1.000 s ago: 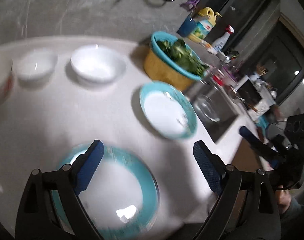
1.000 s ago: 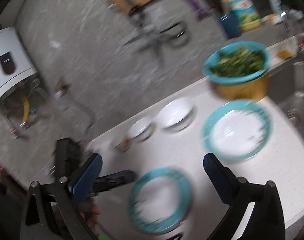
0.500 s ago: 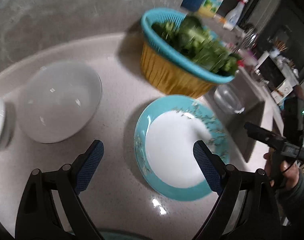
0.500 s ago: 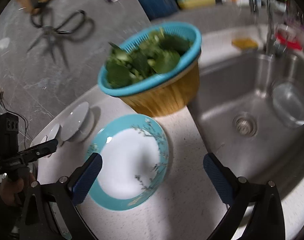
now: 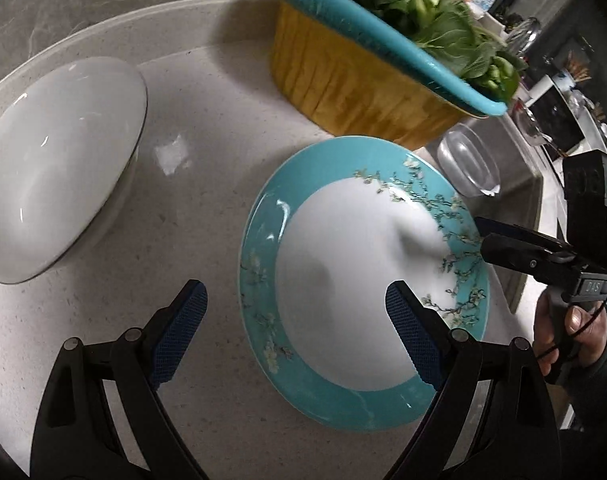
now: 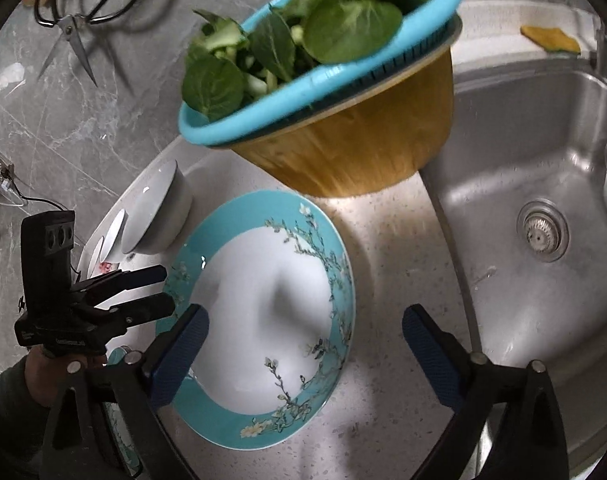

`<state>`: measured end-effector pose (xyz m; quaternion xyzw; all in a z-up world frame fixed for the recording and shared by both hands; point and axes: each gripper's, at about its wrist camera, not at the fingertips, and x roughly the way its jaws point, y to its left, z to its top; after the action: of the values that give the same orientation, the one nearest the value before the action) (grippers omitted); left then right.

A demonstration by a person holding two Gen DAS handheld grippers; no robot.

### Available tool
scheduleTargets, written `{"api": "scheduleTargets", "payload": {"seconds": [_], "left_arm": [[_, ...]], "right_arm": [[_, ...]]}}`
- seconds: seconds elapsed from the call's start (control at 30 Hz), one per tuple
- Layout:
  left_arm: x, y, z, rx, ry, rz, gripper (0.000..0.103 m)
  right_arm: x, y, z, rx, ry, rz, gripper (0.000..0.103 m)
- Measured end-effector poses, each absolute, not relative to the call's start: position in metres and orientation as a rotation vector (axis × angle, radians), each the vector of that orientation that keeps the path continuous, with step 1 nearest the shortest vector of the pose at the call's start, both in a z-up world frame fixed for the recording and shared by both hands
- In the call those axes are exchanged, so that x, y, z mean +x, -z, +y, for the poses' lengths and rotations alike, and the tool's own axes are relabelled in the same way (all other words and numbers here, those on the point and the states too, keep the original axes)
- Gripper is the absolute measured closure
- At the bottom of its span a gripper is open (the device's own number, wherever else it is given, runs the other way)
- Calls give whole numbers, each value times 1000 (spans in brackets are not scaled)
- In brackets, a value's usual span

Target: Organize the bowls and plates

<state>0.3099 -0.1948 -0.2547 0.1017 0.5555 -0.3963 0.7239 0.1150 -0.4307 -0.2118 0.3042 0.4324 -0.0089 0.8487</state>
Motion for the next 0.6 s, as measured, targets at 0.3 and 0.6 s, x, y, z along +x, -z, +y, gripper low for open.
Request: {"api": "scheduleTargets", "payload": {"seconds": [0.3,0.6], "left_arm": [[309,258,-196,216,861,1249,13],[306,267,-203,222,869,1268,32]], "right_arm": [[123,216,-431,652,10,933,27],[126,226,-433,677,3,966,48]]}}
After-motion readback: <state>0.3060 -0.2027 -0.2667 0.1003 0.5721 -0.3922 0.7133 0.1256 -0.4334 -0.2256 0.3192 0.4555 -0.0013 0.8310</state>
